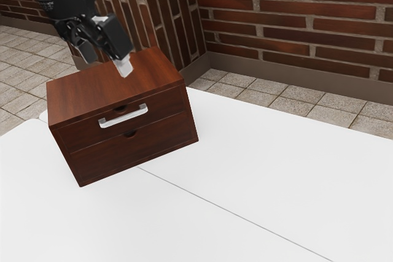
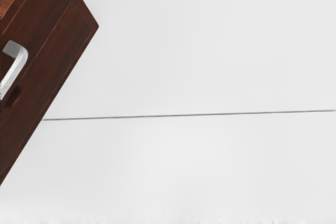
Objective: Pull the drawer handle with one arm to open the drawer
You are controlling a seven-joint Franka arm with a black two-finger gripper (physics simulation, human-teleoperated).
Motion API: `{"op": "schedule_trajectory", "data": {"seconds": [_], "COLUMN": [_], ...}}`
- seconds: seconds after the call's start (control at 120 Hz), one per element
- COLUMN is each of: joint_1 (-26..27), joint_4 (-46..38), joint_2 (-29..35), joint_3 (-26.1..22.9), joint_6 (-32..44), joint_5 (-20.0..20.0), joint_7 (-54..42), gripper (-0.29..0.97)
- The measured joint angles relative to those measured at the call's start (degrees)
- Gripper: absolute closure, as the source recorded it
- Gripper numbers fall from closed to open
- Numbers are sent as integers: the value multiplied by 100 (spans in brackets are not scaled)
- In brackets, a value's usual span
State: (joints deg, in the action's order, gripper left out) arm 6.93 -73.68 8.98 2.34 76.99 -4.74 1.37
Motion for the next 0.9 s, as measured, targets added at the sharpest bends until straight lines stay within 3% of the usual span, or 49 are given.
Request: {"op": "schedule_trajectory", "data": {"seconds": [0.208, 0.408, 0.483, 0.575, 0.7, 0.9], "joint_1": [-5, -11, 11, -31, -300, -426], "joint_4": [-28, -25, -472, -1712, -2914, -3266], "joint_2": [35, 160, 453, 1066, 1400, 966], "joint_3": [-52, -165, -263, -323, -345, -154], "joint_6": [-121, -205, -249, 221, 1223, 2283], "joint_5": [-32, -84, -136, -321, -484, -709], "joint_7": [-330, -1954, -2540, -3222, -4053, -5108], "gripper": [0, 0, 0, 0, 0, 0]}}
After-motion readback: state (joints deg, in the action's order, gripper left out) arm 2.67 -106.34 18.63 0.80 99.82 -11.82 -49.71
